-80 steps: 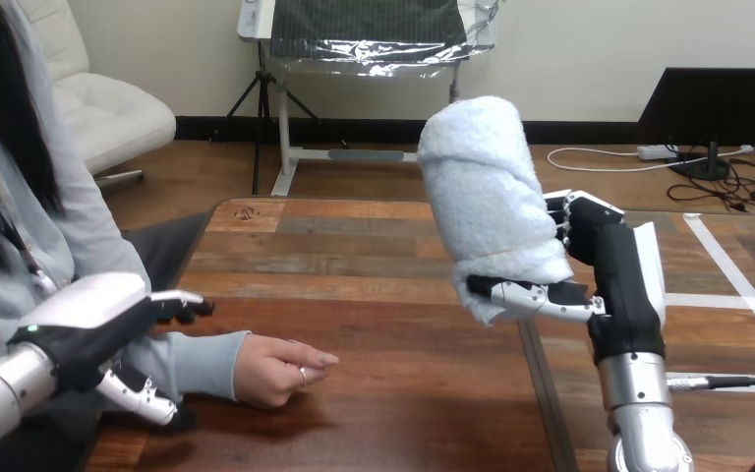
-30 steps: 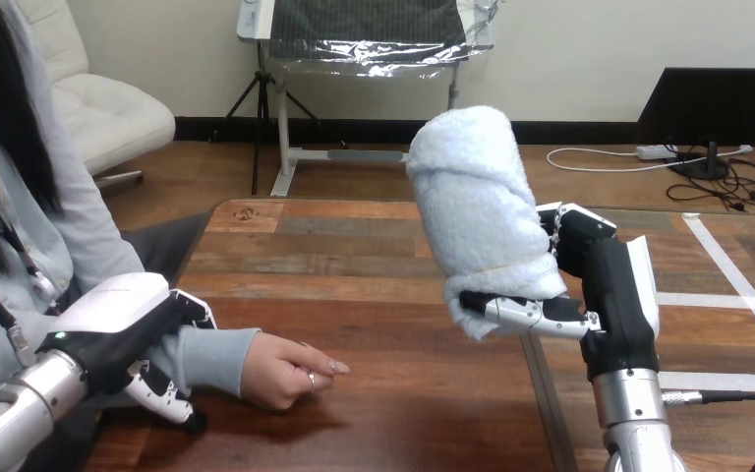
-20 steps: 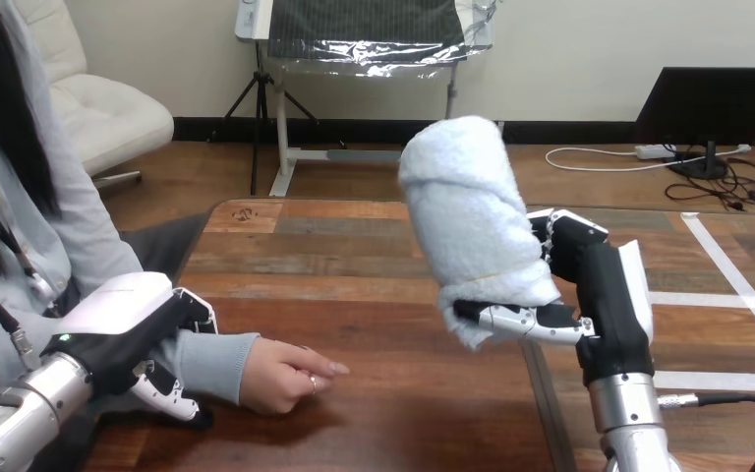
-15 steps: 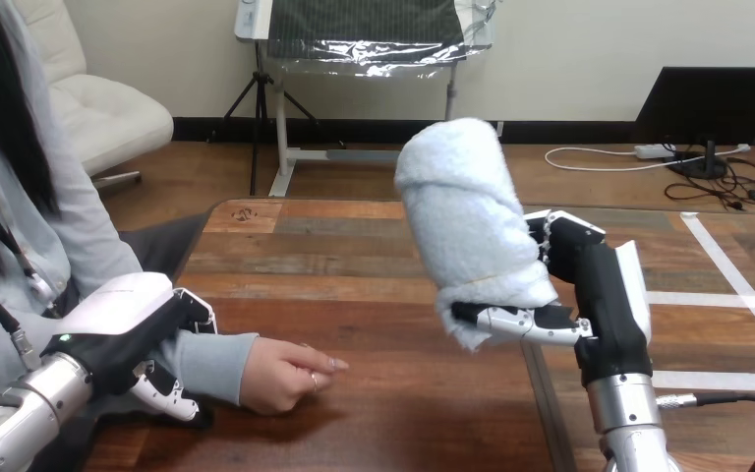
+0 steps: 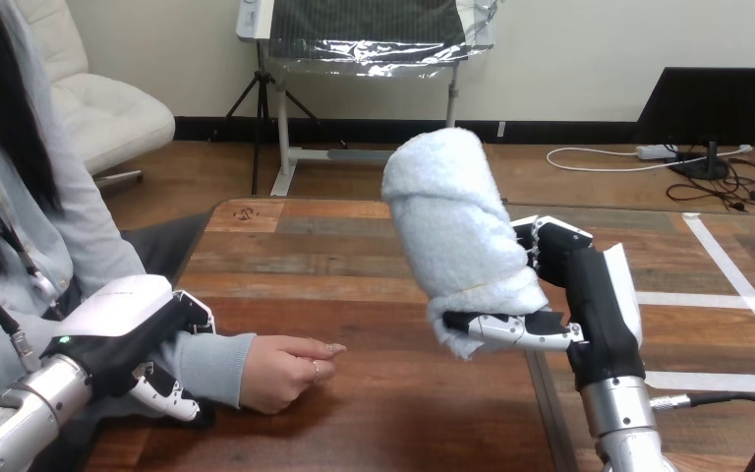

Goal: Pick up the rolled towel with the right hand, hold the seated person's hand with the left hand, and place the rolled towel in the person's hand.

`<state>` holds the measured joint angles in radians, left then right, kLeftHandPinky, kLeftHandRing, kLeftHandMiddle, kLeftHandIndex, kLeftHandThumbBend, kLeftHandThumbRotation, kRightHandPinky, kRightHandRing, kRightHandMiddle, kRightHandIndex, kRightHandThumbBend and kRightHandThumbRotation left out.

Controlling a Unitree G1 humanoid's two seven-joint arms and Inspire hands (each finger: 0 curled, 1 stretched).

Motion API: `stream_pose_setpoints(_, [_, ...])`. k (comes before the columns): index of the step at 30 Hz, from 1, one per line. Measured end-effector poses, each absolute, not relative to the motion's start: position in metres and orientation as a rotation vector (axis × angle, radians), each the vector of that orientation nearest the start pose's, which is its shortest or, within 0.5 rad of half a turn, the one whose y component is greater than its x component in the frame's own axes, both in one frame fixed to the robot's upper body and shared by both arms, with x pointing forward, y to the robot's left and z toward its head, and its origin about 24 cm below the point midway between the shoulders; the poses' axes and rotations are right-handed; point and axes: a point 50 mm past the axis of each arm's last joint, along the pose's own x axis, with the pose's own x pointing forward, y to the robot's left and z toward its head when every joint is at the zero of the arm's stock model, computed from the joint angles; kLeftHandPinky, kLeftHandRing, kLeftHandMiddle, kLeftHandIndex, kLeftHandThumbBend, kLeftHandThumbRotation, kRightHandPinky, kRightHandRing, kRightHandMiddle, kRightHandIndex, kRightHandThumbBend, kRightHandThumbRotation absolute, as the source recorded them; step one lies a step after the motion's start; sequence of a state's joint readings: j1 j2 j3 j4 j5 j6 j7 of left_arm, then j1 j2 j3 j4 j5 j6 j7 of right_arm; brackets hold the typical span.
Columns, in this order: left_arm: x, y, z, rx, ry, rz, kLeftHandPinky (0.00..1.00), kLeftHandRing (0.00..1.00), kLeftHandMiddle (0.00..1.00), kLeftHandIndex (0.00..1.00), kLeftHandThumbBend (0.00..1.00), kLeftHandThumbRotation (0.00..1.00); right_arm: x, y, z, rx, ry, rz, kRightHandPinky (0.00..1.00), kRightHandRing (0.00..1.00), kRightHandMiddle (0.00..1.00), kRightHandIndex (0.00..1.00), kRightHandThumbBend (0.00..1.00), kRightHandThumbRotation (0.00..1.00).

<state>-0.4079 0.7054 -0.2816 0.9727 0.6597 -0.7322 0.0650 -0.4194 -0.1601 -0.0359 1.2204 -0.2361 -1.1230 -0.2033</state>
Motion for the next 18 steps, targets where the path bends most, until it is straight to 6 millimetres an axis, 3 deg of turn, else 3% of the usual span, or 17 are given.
stream_pose_setpoints(18, [0.2824, 0.2753, 0.0198, 1.26, 0.032, -0.524, 0.24, 0.3, 0.37, 0.38, 0.79, 0.0, 0.2765, -0.1651, -0.0018, -0.273, -0.326, 0.064, 0.3, 0.37, 0.46, 0.47, 0.77, 0.0])
